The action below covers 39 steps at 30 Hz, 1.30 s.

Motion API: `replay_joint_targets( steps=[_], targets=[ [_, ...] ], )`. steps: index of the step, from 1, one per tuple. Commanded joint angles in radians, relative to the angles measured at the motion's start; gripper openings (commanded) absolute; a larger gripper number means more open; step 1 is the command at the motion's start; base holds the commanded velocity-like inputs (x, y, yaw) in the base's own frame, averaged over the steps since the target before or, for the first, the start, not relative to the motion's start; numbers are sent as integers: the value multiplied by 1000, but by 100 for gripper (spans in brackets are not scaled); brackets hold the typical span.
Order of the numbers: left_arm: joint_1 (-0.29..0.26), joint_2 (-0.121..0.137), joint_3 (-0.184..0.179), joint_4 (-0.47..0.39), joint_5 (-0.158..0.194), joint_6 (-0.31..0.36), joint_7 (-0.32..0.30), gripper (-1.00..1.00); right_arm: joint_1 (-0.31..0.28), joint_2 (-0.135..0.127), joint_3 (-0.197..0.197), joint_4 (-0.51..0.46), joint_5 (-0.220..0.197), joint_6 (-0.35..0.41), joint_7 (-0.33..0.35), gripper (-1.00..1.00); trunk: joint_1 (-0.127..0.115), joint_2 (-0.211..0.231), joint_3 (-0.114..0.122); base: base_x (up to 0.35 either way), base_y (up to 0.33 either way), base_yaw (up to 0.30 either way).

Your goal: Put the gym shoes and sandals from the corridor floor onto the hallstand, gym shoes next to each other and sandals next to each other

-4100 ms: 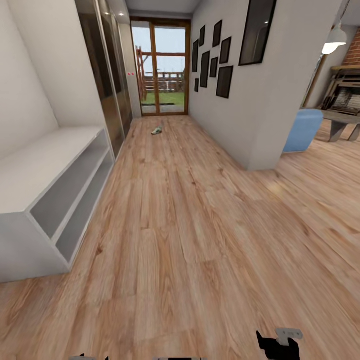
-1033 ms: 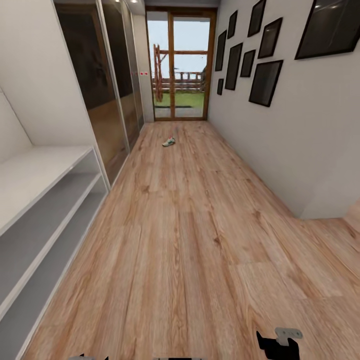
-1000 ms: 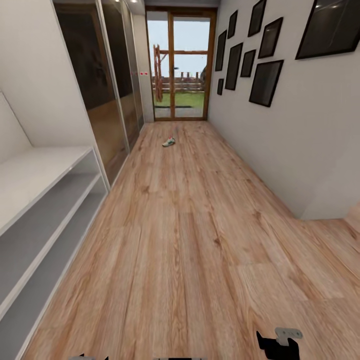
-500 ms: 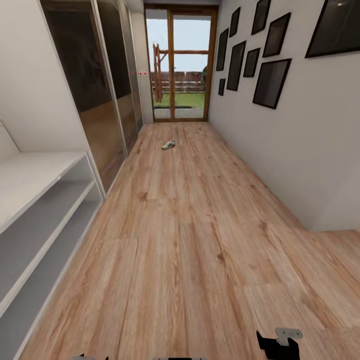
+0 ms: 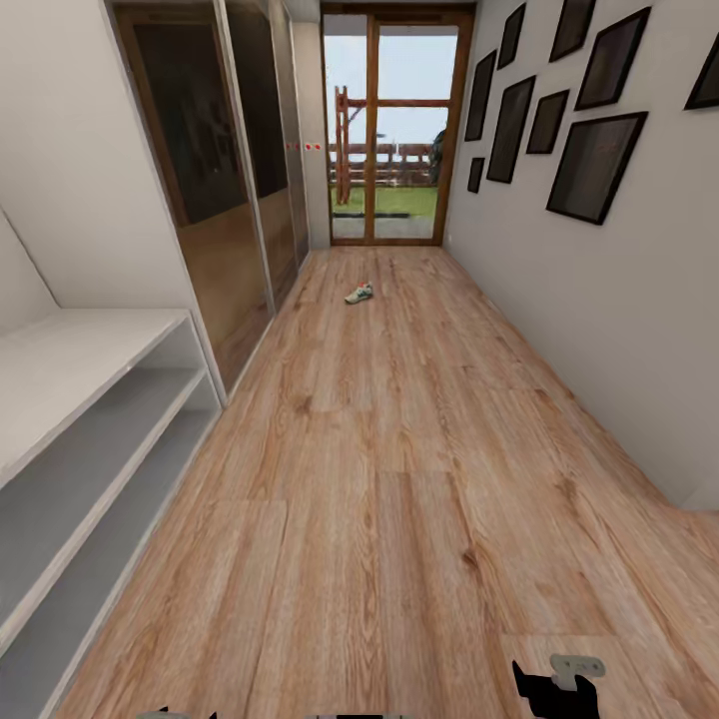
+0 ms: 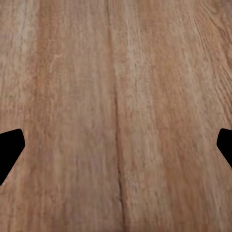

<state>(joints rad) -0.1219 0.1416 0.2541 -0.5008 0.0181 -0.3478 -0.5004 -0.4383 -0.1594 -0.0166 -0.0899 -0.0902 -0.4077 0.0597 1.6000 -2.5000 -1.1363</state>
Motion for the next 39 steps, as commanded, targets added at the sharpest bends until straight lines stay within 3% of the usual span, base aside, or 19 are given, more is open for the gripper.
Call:
replay_joint_targets(
  steps=[1,39],
  targets=[
    [-1,-1,5,1,2,0,-9,100,0,0,-1,1,-9,-3,6,100,0,0,-1,339,0,49],
    [-1,-1,5,1,2,0,-9,100,0,0,0,1,-9,-3,6,100,0,0,-1,339,0,3]
  ],
)
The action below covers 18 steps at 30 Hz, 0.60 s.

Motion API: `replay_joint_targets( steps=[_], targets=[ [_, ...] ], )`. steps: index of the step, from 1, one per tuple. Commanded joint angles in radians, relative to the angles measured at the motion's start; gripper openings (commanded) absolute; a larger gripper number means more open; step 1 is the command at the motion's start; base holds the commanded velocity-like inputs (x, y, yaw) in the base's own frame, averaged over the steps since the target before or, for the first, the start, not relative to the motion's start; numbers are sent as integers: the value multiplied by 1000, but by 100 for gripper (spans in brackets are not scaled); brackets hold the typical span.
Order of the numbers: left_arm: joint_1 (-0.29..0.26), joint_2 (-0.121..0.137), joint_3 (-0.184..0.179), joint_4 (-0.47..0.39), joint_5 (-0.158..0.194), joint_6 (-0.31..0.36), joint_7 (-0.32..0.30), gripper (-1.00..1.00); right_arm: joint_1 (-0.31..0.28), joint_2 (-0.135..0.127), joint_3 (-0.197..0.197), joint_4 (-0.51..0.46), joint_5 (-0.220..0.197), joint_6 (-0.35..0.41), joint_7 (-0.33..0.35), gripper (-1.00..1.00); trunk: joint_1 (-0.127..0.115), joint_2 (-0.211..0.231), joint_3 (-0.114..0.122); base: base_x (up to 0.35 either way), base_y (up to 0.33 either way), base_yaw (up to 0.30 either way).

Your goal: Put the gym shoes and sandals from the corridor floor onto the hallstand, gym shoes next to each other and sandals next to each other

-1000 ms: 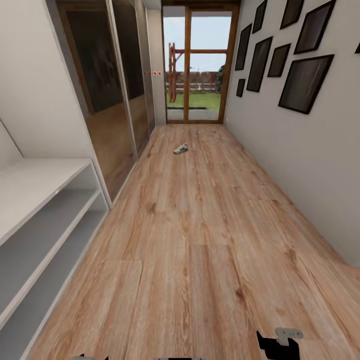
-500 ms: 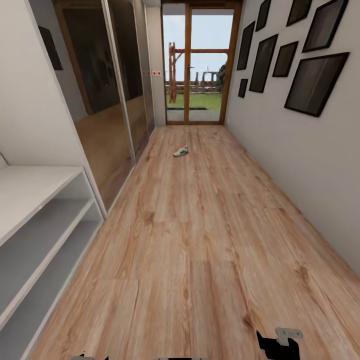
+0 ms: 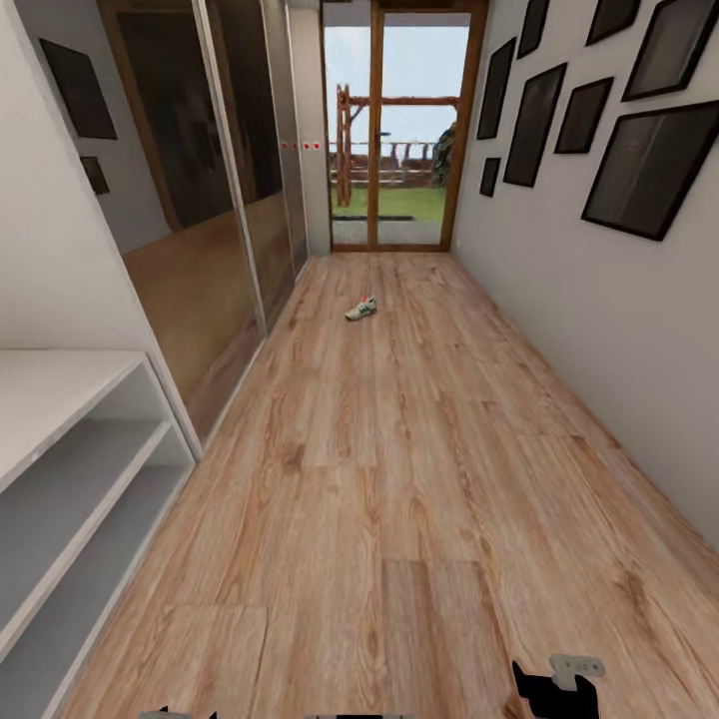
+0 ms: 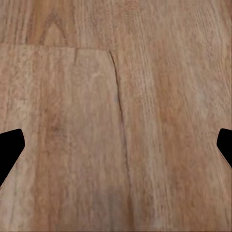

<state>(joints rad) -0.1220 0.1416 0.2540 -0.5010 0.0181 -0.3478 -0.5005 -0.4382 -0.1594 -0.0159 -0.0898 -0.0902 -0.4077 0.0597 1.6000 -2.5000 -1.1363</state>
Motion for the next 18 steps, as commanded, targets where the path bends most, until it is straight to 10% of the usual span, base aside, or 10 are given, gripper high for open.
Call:
replay_joint_targets(
  steps=[1,18],
  targets=[
    [-1,-1,5,1,2,0,-9,100,-1,0,-1,1,-9,-3,6,100,0,0,-1,339,0,0],
    [-1,-1,4,1,2,0,-9,100,-1,0,-1,1,-9,-3,6,100,0,0,-1,339,0,0]
  ],
)
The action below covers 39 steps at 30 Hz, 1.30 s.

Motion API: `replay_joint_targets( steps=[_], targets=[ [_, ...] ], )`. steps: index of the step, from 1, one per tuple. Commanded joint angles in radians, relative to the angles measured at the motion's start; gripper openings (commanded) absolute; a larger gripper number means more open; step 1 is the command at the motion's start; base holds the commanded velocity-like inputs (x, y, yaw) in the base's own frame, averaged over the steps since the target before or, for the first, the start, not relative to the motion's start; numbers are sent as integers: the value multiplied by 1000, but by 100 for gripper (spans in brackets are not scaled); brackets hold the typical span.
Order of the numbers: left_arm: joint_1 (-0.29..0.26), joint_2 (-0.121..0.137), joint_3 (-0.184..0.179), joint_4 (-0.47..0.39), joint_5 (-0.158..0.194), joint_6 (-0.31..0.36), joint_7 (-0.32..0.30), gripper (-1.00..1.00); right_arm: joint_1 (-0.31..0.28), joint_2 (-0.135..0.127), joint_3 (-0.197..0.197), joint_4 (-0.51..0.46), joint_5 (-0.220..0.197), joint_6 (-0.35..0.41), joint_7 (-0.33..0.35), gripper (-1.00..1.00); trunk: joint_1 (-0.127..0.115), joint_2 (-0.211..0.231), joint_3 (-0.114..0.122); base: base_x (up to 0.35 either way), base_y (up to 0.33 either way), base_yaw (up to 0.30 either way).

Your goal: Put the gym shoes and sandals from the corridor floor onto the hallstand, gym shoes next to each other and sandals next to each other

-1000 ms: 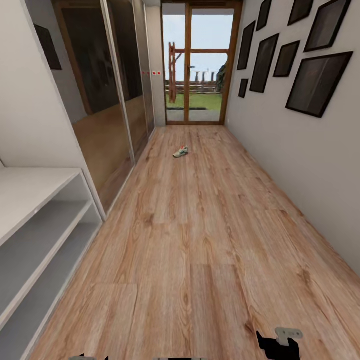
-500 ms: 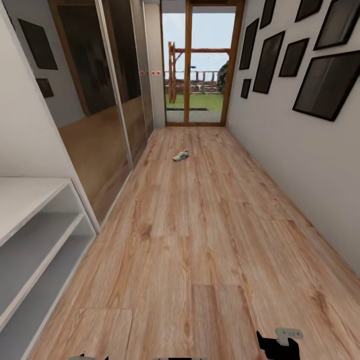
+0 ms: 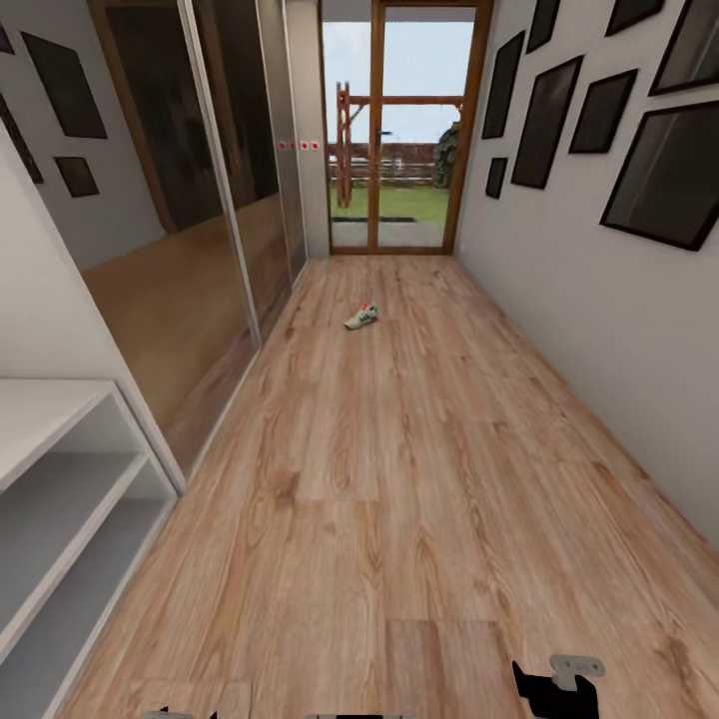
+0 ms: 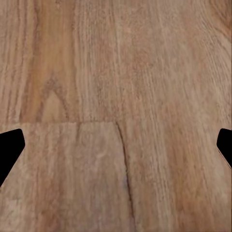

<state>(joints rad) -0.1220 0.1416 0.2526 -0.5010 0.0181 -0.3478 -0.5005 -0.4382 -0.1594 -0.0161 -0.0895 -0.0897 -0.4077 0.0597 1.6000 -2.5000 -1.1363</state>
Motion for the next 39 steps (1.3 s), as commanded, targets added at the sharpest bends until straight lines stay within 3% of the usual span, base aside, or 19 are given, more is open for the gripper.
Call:
replay_joint_targets(
  steps=[1,39],
  targets=[
    [-1,-1,5,1,2,0,-9,100,-1,0,-1,1,-10,-3,6,100,0,0,-1,339,0,0],
    [-1,-1,5,1,2,0,-9,100,-1,0,-1,1,-9,-3,6,100,0,0,-1,335,-71,0]
  ],
)
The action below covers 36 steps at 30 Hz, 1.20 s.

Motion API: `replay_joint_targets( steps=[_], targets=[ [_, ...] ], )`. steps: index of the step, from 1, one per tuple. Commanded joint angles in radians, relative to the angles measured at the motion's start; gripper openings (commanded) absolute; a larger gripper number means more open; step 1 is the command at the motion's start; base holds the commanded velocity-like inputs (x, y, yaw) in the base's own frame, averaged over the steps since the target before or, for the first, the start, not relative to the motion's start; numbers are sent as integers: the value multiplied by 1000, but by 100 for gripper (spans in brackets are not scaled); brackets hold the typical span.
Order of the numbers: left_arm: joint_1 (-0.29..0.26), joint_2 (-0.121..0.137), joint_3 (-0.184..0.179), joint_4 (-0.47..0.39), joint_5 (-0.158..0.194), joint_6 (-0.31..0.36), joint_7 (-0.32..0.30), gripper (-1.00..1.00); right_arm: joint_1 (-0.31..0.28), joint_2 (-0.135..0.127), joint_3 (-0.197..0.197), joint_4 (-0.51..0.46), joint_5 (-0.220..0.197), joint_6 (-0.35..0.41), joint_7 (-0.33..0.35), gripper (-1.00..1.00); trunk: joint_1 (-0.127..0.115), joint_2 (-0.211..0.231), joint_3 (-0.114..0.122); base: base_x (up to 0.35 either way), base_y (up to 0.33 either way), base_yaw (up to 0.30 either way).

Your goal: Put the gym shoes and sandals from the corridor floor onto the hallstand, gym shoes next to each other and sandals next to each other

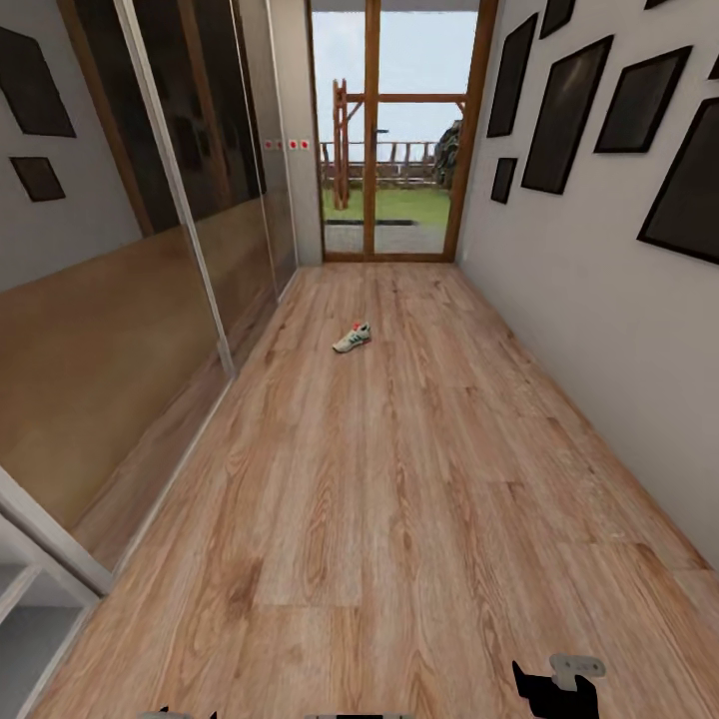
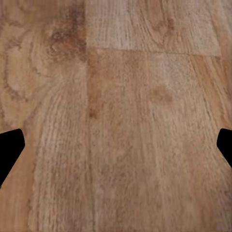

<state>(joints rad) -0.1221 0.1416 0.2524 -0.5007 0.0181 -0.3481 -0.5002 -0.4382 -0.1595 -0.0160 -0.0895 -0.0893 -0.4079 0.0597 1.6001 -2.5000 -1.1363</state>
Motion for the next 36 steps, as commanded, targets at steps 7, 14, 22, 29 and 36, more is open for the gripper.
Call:
replay_joint_targets(
  steps=[7,14,22,29,36],
  targets=[
    [-1,0,5,1,2,0,-9,100,0,0,-1,1,-9,-3,6,100,0,0,-1,327,-112,0],
    [-1,0,5,1,2,0,-9,100,0,0,-1,1,-9,-3,6,100,0,0,-1,326,-113,0],
    [-1,0,5,1,2,0,-9,100,0,0,-1,1,-8,-3,6,100,0,0,-1,326,-113,0],
    [-1,0,4,1,2,0,-9,100,0,0,-1,1,-8,-3,6,100,0,0,-1,326,-113,0],
    [-1,0,4,1,2,0,-9,100,0,0,-1,1,-7,-3,6,100,0,0,-1,326,-113,0]
  ],
)
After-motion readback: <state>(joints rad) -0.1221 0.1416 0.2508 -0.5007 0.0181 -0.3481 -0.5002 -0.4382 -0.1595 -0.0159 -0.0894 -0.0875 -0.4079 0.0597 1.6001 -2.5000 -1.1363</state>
